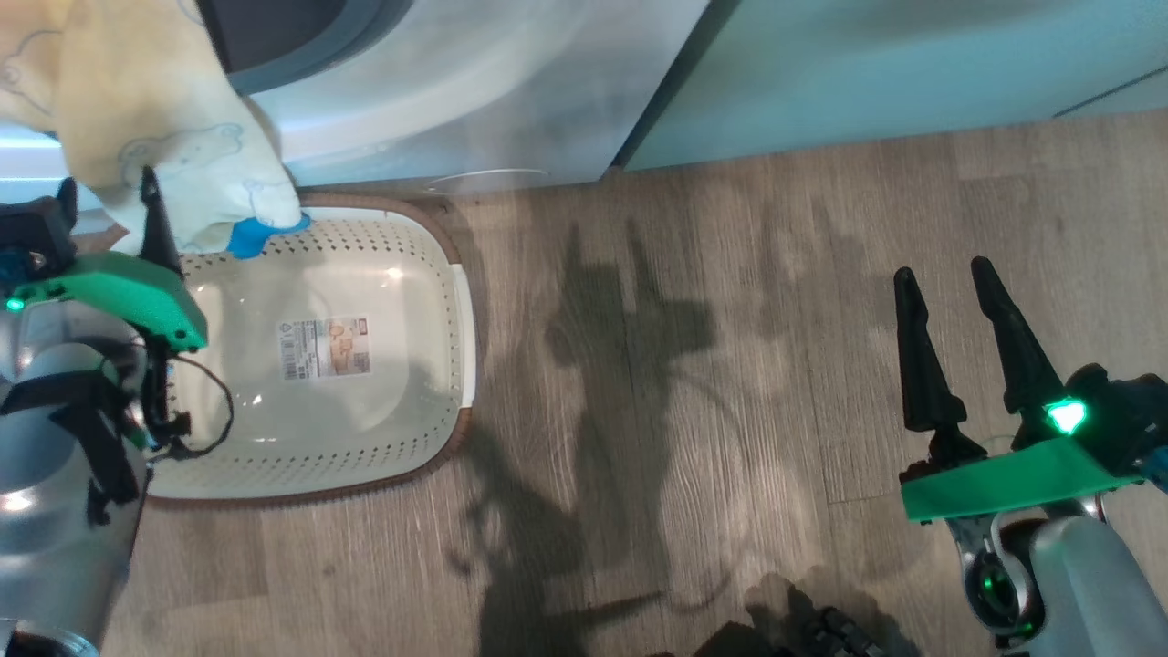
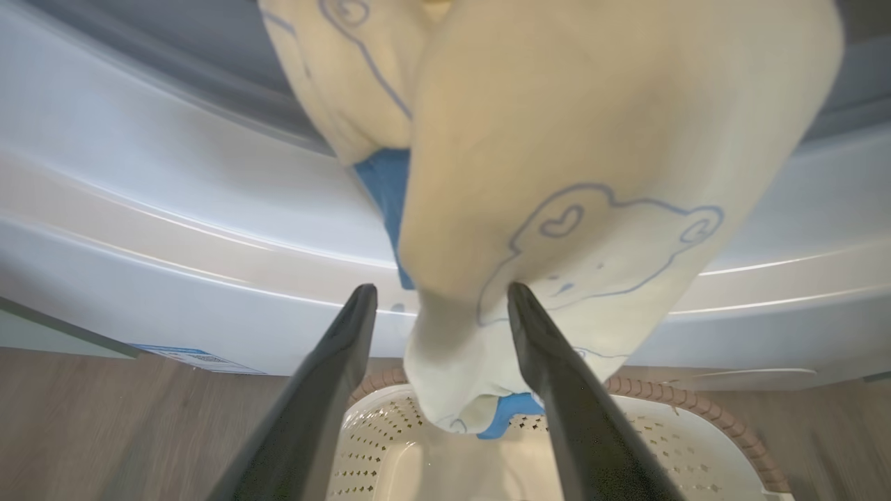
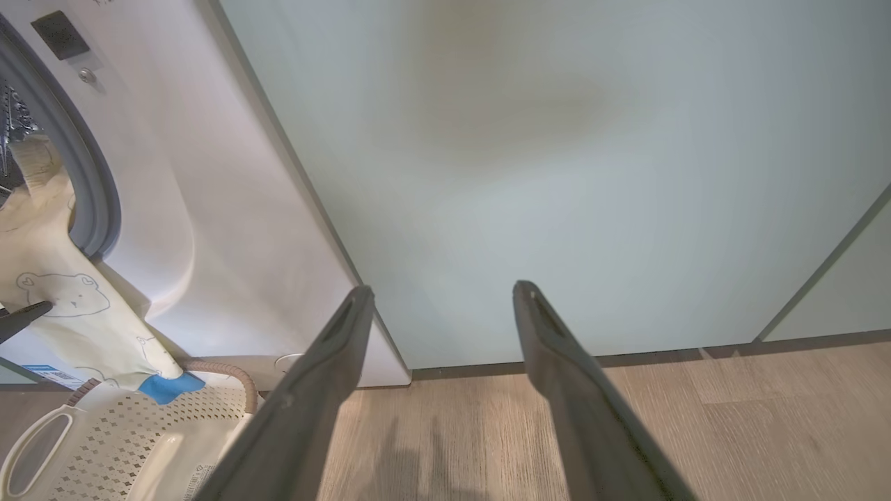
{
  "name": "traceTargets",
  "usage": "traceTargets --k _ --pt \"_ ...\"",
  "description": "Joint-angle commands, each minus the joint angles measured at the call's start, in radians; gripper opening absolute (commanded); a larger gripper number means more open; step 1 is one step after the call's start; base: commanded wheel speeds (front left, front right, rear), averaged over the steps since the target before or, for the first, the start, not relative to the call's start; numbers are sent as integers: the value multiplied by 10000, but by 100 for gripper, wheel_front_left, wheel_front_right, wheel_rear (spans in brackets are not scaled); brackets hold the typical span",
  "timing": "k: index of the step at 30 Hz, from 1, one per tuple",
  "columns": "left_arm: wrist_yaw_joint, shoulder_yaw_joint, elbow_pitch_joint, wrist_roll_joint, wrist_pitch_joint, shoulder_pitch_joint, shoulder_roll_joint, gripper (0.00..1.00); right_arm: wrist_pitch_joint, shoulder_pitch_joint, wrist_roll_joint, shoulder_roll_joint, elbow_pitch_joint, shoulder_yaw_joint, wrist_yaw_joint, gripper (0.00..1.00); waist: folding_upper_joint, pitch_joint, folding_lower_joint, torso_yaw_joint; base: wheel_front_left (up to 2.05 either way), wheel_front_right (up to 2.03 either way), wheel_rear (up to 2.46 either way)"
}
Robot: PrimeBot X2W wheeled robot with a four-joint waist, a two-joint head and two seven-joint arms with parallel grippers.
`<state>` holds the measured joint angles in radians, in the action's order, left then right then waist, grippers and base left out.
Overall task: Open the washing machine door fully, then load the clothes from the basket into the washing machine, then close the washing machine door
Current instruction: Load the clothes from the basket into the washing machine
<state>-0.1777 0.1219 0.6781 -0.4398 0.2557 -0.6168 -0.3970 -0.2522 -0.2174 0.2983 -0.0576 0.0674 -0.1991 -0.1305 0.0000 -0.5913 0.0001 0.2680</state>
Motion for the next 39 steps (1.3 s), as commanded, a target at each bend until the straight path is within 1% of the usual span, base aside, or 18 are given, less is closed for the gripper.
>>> traceTargets --k 1,5,8,9,11,12,13,14,15,24,26,28,32,36,39 --pt "56 -408 -12 112 60 -203 -567 100 -93 -115 71 -4 -303 -196 -2 100 0 -60 -1 73 0 0 0" --pt "402 -349 265 323 61 -491 -712 100 -94 -181 93 22 -321 -209 -2 100 0 -138 -1 134 0 0 0" --pt "707 -320 362 414 61 -618 -730 100 -94 -208 91 35 -313 -237 -2 100 0 -155 -1 150 0 0 0" --pt "915 -289 349 403 61 -652 -697 100 -94 -210 90 39 -308 -243 -2 100 0 -152 -1 150 0 0 0" --pt "1051 -261 344 500 61 -701 -685 100 -94 -209 89 45 -304 -241 -2 100 0 -144 -1 140 0 0 0" --pt "1169 -280 320 478 61 -718 -632 82 -94 -208 87 47 -302 -237 -2 100 0 -134 -1 131 0 0 0" --pt "1258 -254 377 491 61 -712 -598 49 -94 -205 84 50 -297 -233 -2 100 0 -120 -1 120 0 0 0" --pt "1294 -235 413 534 61 -721 -583 29 -94 -204 79 52 -291 -233 -2 100 0 -108 -1 111 0 0 0" --pt "1356 -237 426 534 61 -724 -539 0 -94 -202 76 54 -287 -234 -2 100 0 -92 -1 99 0 0 0" --pt "1932 -5 438 556 61 -541 -301 0 -95 -65 15 64 -259 -160 -2 100 0 195 -1 -52 0 0 0" --pt "2096 36 213 447 -17 -375 -308 0 -95 20 -18 65 -266 -78 -2 100 0 315 -1 -130 0 0 0" --pt "2135 75 -149 405 -176 -229 -344 0 -95 87 -45 66 -273 -9 -2 100 0 389 -1 -204 0 0 0" --pt "2014 72 -1039 396 -519 54 -512 0 -95 174 -76 68 -309 82 -2 100 0 467 -1 -306 0 0 0" --pt "1689 -62 -2800 383 -1217 458 -889 0 -95 246 -104 70 -355 171 -2 100 0 518 -1 -432 0 0 0" --pt "1366 -255 -4285 424 -1891 687 -1312 0 -95 245 -89 71 -370 168 -2 100 0 519 -1 -472 0 0 0"
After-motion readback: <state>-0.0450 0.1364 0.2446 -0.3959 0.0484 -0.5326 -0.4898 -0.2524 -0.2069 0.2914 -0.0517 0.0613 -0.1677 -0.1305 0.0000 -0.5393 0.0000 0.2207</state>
